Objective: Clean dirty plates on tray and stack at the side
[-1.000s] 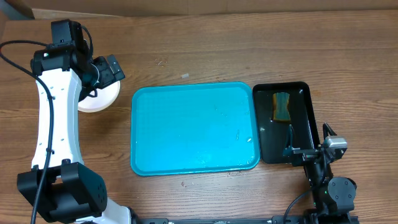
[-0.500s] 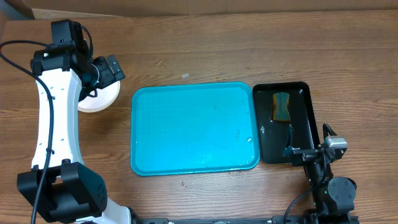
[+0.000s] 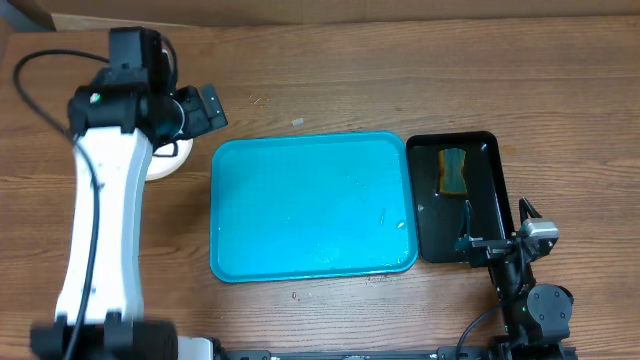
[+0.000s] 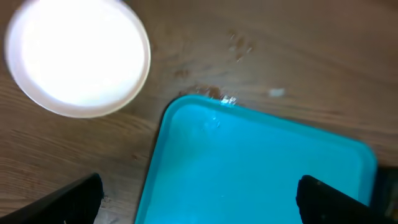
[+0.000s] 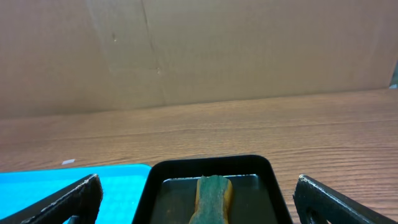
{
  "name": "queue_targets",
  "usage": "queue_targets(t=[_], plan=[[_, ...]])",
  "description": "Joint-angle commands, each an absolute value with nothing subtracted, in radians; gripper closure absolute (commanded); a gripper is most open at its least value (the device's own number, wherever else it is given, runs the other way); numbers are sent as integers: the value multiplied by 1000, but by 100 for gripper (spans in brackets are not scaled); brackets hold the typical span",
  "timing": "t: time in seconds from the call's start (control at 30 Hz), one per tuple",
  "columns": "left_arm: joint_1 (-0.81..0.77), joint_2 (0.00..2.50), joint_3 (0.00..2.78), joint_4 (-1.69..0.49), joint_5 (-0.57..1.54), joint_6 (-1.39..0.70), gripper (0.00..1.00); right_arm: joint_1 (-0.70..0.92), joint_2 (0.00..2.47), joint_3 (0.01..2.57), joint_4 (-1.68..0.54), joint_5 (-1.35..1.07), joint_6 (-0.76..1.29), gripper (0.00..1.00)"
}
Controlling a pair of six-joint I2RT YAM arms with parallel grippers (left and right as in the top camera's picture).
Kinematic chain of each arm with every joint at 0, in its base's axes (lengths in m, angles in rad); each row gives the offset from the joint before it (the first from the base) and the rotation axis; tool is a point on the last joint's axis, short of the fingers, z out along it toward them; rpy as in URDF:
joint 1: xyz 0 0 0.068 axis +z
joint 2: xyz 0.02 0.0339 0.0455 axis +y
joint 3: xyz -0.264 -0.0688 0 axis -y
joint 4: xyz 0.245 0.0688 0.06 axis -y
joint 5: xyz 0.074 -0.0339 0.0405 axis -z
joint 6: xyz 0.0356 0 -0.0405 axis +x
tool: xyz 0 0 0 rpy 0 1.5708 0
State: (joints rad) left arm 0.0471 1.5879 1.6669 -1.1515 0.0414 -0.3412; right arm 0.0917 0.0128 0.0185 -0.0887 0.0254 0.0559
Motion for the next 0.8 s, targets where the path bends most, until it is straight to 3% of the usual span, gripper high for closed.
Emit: queue_targets(t=[0.0,0.33,0.53,0.77], plan=[[54,1421,1671,-1151,41,-344,0,86,3,8,-82,24,58,0],[54,1157,1576,-1152,38,-337,0,86,3,8,-82,24,58,0],[53,963,1279,-1110,38,-340,0,86,3,8,-82,24,58,0],[53,676,839,-839,45,-368,1,86,3,8,-82,24,58,0]])
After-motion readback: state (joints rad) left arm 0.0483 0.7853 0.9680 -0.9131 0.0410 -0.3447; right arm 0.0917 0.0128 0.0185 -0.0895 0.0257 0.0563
